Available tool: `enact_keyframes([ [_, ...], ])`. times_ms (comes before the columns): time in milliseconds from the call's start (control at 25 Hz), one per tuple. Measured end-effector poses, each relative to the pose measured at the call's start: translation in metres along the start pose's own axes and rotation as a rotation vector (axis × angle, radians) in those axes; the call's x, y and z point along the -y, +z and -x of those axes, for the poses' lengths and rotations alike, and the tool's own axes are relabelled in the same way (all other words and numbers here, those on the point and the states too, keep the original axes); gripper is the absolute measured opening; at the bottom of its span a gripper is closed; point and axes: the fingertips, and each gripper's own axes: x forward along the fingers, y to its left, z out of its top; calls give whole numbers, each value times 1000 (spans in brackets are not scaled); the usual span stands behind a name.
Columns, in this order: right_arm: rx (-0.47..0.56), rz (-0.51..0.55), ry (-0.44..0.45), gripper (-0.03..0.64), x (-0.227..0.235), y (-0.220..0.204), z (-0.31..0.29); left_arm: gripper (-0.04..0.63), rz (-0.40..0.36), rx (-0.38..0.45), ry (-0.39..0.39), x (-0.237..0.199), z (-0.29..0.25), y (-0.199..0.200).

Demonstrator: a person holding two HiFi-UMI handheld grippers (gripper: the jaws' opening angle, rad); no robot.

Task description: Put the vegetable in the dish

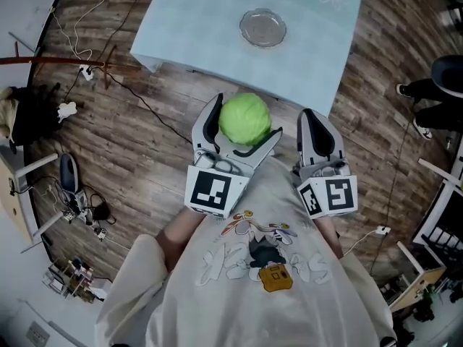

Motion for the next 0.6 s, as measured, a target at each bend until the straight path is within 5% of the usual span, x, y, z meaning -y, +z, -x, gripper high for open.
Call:
enact_keyframes([
  [400, 0, 29, -72, 23, -18, 17, -80, 518, -64, 17, -78, -81, -28, 19],
  [600, -7, 37, -58, 23, -15, 19, -103, 517, -19, 0, -65, -97, -48, 20],
])
